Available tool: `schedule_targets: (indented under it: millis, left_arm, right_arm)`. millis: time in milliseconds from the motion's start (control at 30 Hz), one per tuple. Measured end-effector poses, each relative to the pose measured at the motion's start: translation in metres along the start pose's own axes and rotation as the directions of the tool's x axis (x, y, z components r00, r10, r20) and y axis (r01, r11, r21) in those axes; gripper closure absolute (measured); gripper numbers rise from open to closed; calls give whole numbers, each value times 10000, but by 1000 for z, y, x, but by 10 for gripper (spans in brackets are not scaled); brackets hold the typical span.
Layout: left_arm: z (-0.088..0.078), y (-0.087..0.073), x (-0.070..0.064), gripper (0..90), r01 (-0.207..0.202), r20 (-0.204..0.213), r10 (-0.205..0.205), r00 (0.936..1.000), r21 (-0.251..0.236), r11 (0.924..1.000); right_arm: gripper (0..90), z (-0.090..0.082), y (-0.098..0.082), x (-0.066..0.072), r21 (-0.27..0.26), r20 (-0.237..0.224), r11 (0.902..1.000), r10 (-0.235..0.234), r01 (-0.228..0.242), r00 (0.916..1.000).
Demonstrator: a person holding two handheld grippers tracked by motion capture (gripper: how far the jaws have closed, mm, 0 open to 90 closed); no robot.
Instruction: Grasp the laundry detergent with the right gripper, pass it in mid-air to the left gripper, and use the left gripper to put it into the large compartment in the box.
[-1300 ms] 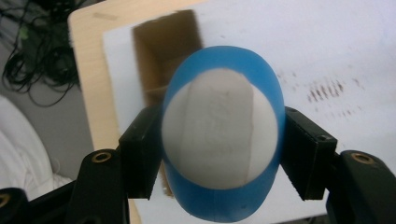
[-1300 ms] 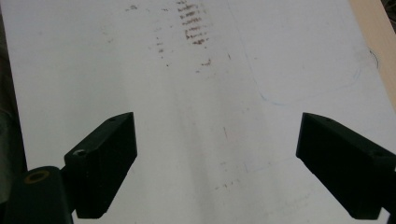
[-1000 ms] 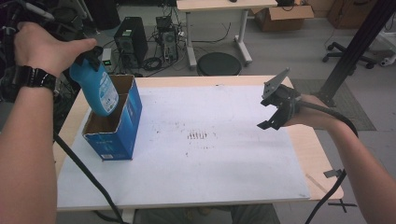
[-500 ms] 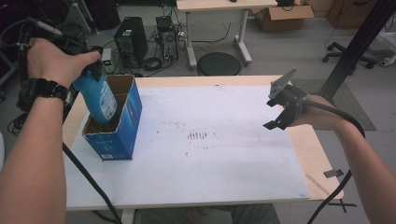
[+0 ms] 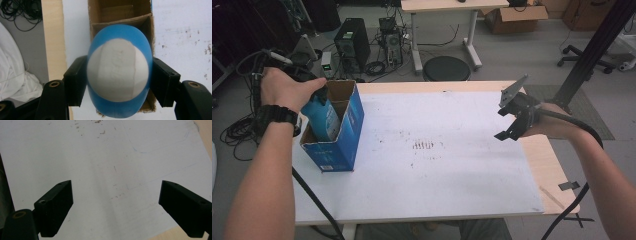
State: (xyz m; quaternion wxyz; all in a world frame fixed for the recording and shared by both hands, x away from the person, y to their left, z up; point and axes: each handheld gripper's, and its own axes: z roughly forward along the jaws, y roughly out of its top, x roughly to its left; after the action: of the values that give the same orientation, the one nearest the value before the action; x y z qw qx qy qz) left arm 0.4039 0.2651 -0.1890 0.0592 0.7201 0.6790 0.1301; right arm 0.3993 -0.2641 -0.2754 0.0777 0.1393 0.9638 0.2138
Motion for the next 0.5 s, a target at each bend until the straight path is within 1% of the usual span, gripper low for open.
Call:
schedule_targets:
  millis: [33, 67, 100, 167, 200, 233, 267, 333, 367, 400, 433, 467, 500]
  left_arm:
    - [0, 0, 0, 383, 0, 0, 0, 10000, 0, 10000]
    - [6, -1, -1, 383, 26, 39, -26, 10000, 56, 10000]
    - [6, -1, -1, 383, 26, 39, -26, 10000, 56, 10000]
    - [14, -2, -1, 383, 31, 109, -32, 9999, 140, 9999]
    - [20, -3, -2, 383, 63, 130, -66, 9999, 164, 9998]
    - [20, -3, -2, 383, 63, 130, -66, 9999, 164, 9998]
    - [24, -4, -3, 383, 0, 147, -4, 9999, 260, 9997]
    - [33, -5, -5, 383, -109, 76, 106, 9999, 390, 9992]
    - [33, -5, -5, 383, -109, 76, 106, 9999, 390, 9992]
    - [39, -6, -6, 383, -103, 39, 102, 9999, 453, 9989]
    - [39, -6, -6, 383, -103, 39, 102, 9999, 453, 9989]
    - [44, -7, -6, 383, -21, 78, 17, 10000, 461, 9989]
    - [44, -7, -6, 383, -21, 78, 17, 10000, 461, 9989]
  right_arm:
    - [121, 0, 0, 0, 7, -8, 10000, -4, 4, 10000]
    - [121, 0, 0, 0, 4, -6, 10000, 6, -6, 10000]
    - [121, 0, 0, 0, 4, -6, 10000, 6, -6, 10000]
    - [121, 0, 1, 0, 4, -11, 10000, -6, 6, 10000]
    - [121, 1, 1, 0, 14, -16, 10000, 23, -23, 10000]
    - [121, 1, 1, 0, 14, -16, 10000, 23, -23, 10000]
    - [120, 2, 0, 1, 56, -24, 10000, 10, -10, 10000]
    - [121, 2, 0, 1, 79, -22, 10000, 13, -13, 10000]
    - [121, 2, 0, 1, 79, -22, 10000, 13, -13, 10000]
    - [120, 3, 0, 1, 65, -21, 10000, 27, -27, 10000]
    - [120, 3, 0, 1, 65, -21, 10000, 27, -27, 10000]
    - [120, 3, -1, 0, 68, -27, 10000, 29, -29, 10000]
    - [120, 3, -1, 0, 68, -27, 10000, 29, -29, 10000]
